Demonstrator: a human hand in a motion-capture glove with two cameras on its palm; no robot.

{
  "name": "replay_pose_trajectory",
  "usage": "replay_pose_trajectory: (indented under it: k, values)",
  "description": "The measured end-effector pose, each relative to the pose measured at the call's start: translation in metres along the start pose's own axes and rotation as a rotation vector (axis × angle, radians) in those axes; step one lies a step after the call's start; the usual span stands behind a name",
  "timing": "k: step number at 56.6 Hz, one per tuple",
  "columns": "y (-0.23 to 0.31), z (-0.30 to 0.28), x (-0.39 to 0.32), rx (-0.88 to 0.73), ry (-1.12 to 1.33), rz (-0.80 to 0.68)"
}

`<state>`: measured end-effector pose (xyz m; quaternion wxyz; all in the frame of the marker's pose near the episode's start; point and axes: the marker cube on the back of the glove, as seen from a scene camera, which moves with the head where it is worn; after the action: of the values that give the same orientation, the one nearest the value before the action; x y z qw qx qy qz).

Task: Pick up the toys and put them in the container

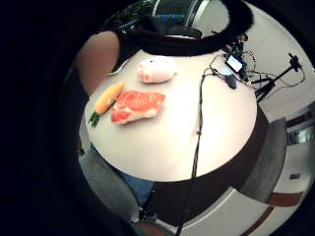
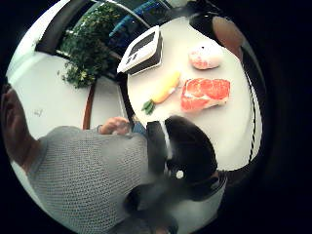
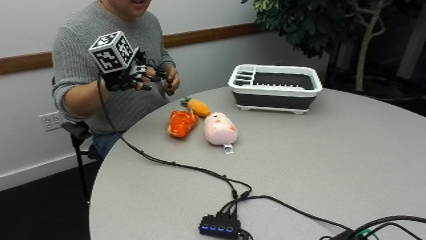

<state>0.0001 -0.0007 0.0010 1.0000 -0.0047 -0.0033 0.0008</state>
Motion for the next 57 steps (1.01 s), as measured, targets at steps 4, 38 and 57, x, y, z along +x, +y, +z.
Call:
replay_pose_trajectory:
  k: [4, 38, 57]
  values:
    - [-0.001, 0.002, 0.001, -0.021, -0.002, 0.000]
    - [-0.033, -0.004, 0.012, -0.167, 0.106, 0.013]
    - [-0.082, 0.064, -0.015, -0.289, 0.163, 0.054]
